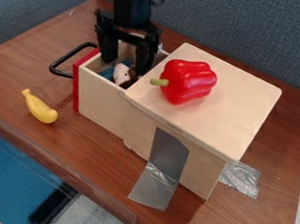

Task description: Take the toy out of the drawer and place it at the bottom left corner of the table

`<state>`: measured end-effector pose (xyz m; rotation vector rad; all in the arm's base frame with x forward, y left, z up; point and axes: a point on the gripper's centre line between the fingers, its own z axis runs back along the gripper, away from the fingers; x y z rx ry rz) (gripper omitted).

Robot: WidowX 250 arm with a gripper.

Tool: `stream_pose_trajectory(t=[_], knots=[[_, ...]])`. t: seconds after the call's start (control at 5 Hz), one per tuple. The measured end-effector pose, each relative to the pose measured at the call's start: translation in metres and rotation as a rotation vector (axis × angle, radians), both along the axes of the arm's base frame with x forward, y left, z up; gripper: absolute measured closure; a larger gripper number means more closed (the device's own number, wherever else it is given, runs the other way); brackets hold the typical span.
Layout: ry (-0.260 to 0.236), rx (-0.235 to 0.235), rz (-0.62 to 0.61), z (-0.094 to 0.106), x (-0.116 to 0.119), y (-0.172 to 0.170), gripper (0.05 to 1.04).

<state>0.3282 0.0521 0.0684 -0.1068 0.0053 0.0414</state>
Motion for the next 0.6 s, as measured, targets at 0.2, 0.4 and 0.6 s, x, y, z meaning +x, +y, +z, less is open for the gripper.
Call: stream_pose_trajectory(t=[0.2, 0.4, 0.6], knots=[[0.027, 0.013, 0.018, -0.0134, -0.0008, 0.0016, 0.083], [0.044, 0.022, 0.015, -0.0183, -0.0026, 0.0032, 0.133], [0.046, 0.027, 0.013, -0.0199, -0.0048, 0.0037, 0.405]])
